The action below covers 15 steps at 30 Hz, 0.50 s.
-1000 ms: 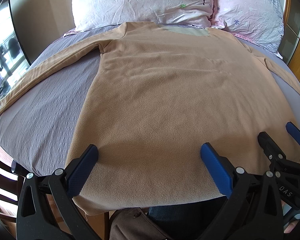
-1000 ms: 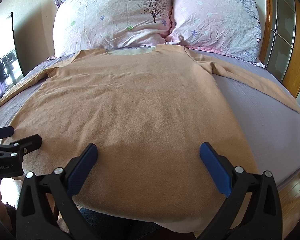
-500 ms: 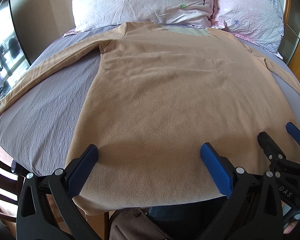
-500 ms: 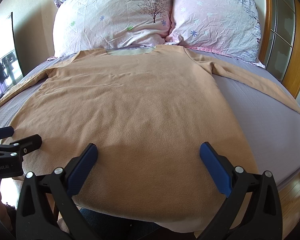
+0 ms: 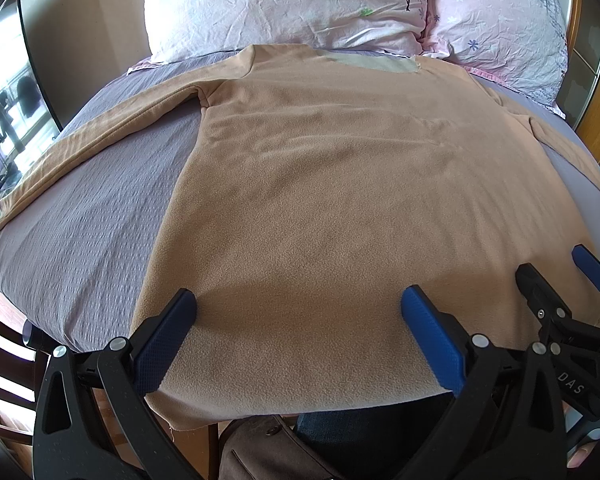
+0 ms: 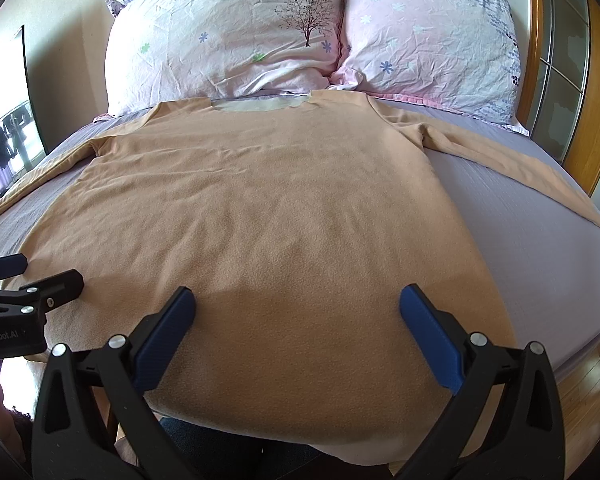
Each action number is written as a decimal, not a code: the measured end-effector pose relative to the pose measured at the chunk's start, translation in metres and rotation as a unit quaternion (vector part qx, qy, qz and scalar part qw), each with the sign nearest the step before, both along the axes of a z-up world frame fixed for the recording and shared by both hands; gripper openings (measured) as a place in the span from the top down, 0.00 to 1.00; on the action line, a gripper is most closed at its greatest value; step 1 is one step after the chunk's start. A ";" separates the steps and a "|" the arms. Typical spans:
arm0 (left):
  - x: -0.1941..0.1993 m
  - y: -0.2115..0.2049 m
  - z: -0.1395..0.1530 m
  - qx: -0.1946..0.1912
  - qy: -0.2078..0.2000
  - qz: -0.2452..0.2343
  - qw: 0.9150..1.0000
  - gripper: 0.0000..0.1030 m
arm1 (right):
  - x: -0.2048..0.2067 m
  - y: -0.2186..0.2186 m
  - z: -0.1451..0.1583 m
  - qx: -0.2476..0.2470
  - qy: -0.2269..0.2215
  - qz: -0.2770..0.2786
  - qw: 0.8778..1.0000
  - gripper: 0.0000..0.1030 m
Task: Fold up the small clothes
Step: 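Grasp a sleeve cuff with the right gripper and fold it across the shirt body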
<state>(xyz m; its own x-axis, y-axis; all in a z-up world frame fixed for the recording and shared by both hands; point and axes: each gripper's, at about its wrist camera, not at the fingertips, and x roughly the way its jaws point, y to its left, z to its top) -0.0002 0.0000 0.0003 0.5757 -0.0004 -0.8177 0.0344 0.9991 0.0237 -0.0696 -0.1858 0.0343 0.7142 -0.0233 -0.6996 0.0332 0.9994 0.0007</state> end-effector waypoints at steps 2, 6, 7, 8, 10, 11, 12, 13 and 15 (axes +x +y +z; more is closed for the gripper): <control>0.000 0.000 0.000 0.000 0.000 0.000 1.000 0.01 | 0.000 0.001 -0.001 0.000 0.000 0.000 1.000 0.02; 0.000 0.000 0.000 0.000 0.000 0.000 1.000 0.01 | 0.000 0.004 -0.003 0.000 -0.006 0.005 1.000 0.02; 0.000 0.000 0.000 0.000 -0.002 0.000 1.000 0.01 | 0.000 0.004 -0.004 0.001 -0.012 0.015 1.000 0.02; -0.001 0.000 0.000 0.001 -0.004 -0.001 1.000 0.01 | 0.003 -0.003 0.001 0.004 -0.020 0.032 0.999 0.02; -0.002 0.000 -0.001 0.001 -0.015 -0.004 1.000 0.01 | 0.008 -0.015 0.003 0.035 -0.030 0.050 0.998 0.02; -0.004 0.003 -0.001 0.001 -0.023 -0.006 1.000 0.01 | 0.008 -0.034 0.009 0.070 -0.040 0.041 0.996 0.02; -0.007 0.003 -0.002 0.001 -0.035 -0.008 0.999 0.01 | 0.010 -0.058 0.019 0.101 -0.053 0.023 0.993 0.02; -0.009 0.003 -0.001 0.001 -0.041 -0.009 0.999 0.01 | 0.013 -0.083 0.029 0.126 -0.065 -0.001 0.990 0.02; -0.011 0.004 -0.002 -0.001 -0.050 -0.011 0.999 0.01 | 0.017 -0.155 0.052 0.185 -0.100 -0.084 0.974 0.02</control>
<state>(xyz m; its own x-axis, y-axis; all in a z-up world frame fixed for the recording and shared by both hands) -0.0111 0.0037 -0.0019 0.6540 -0.0159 -0.7563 0.0542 0.9982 0.0258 -0.0525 -0.3409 0.0860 0.8449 0.0763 -0.5295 0.1582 0.9099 0.3834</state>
